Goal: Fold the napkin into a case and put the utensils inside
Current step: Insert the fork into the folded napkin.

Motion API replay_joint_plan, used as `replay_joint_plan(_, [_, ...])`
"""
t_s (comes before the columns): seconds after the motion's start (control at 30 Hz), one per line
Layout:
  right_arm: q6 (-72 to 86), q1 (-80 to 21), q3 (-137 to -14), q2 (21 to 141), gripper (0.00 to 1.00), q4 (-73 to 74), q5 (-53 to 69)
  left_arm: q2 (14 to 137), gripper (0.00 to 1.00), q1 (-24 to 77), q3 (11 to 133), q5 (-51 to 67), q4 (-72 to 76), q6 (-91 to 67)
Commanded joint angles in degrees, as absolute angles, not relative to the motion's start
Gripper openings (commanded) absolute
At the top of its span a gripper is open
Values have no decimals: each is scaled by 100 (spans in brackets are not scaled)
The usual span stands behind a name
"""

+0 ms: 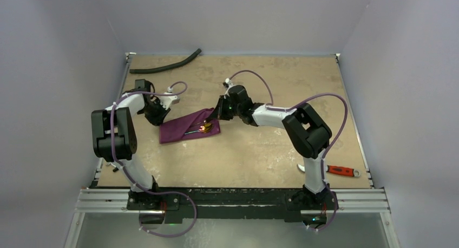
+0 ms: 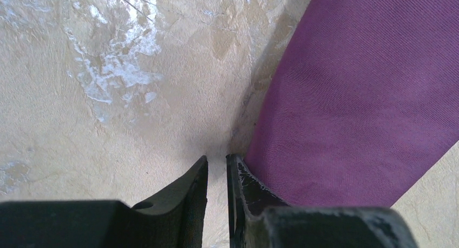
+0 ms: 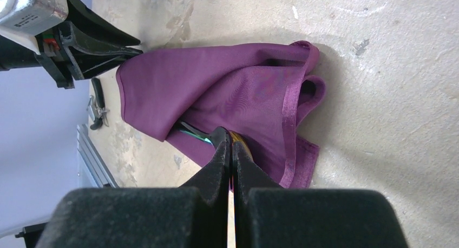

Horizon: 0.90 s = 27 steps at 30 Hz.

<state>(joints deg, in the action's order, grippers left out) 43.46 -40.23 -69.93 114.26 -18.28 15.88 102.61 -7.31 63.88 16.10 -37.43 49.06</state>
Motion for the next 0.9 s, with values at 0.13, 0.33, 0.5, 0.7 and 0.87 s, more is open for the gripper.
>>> replay_joint_plan(0.13, [4190,-4171,-7507,11620,0,-1782,1452,10497,17,-670,6179,1710,-3805,5068])
replay_joint_plan(0.33, [4096,-4240,-7707,11760,0,-1687,1441,10481,17,-670,6161,1705,-3814,5089])
replay_joint_plan(0.5, [3978,-4278,-7876,11823,21,-1449,1306,10489,16,-672,6156,1714,-3806,5089])
replay_joint_plan(0.7, [3811,-4288,-7893,11610,44,-1122,1092,10500,15,-668,6161,1679,-3814,5125])
replay_joint_plan(0.87, [3637,-4282,-7933,11379,51,-739,937,10471,14,-669,6171,1656,-3836,5127])
